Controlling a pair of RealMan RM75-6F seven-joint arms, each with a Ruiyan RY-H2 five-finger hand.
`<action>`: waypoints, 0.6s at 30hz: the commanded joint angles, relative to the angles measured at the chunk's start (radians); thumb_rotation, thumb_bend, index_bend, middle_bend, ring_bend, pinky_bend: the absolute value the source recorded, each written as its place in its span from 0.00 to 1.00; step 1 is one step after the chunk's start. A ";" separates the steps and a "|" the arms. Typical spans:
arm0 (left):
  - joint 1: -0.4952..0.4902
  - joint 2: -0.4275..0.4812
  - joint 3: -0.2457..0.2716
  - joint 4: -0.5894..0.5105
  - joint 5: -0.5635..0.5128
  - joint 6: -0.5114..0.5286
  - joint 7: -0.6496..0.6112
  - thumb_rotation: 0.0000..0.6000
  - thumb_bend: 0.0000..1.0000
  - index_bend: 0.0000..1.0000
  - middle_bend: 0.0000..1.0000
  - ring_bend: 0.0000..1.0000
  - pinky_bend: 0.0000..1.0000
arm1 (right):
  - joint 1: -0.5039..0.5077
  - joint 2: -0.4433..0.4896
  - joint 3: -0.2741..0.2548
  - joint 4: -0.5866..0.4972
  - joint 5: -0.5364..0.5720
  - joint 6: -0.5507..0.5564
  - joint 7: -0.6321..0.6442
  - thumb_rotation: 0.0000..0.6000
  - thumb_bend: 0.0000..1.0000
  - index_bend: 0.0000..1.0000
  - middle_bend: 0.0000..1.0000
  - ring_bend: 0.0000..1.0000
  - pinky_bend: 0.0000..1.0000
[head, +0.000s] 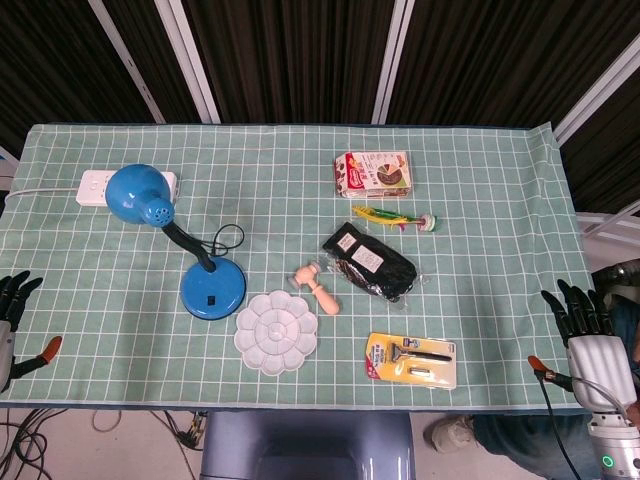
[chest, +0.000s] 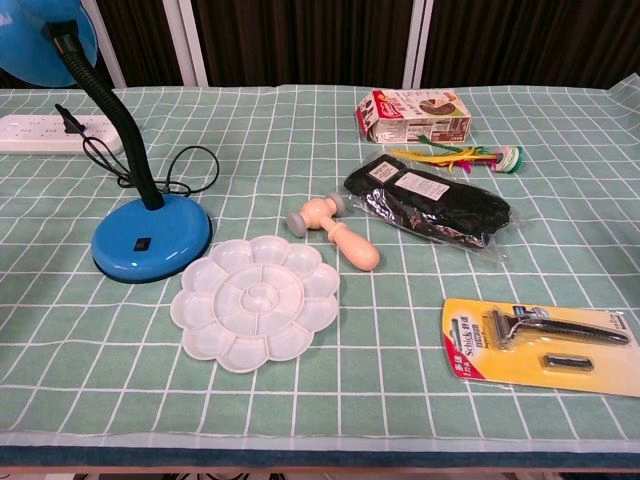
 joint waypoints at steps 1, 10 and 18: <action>0.002 0.001 -0.003 0.000 0.001 0.002 -0.003 1.00 0.25 0.11 0.04 0.00 0.00 | 0.000 0.000 0.000 0.000 0.000 0.000 -0.001 1.00 0.17 0.12 0.03 0.02 0.00; 0.004 0.005 -0.002 -0.002 0.008 -0.002 -0.007 1.00 0.25 0.11 0.04 0.00 0.00 | 0.000 -0.001 0.000 -0.001 0.000 0.000 -0.003 1.00 0.17 0.12 0.03 0.02 0.00; 0.003 0.005 -0.004 -0.006 0.006 -0.011 -0.002 1.00 0.25 0.11 0.04 0.00 0.00 | -0.001 0.002 0.002 -0.008 0.013 -0.005 -0.006 1.00 0.17 0.12 0.03 0.02 0.00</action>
